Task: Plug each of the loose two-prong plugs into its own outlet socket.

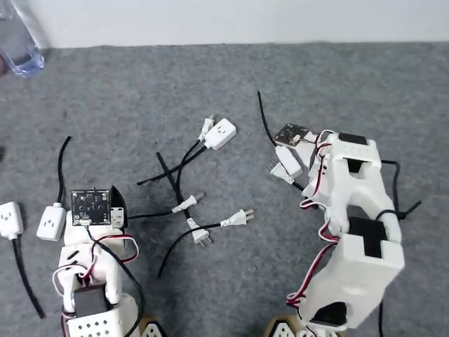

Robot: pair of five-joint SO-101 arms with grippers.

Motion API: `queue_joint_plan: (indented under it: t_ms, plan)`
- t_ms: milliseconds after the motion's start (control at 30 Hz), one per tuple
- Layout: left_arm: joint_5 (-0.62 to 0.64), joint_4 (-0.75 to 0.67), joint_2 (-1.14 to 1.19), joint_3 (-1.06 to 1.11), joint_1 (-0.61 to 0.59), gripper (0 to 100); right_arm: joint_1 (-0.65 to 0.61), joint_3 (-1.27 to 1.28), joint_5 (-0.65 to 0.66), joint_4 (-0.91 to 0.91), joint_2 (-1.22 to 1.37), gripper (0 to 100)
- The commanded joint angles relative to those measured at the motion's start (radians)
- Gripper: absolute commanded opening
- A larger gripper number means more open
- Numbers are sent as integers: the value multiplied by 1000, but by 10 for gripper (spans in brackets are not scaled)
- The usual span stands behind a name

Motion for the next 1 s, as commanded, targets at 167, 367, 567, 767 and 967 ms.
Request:
queue_joint_plan:
  t_ms: [167, 367, 567, 767, 967]
  plan:
    - [0, -23, 5, -5, 2, 123, 33, -9, -3, 44, -39, 2]
    - [0, -23, 5, -5, 2, 123, 79, -107, -2, 197, -174, 8]
    - [0, -23, 5, -5, 2, 123, 194, -221, 6, 275, -239, 8]
    - [-38, -9, 5, -5, 5, 123, 357, -273, 135, 300, -214, 8]
    - [-49, -9, 5, -5, 6, 123, 536, -278, 245, 248, -209, 8]
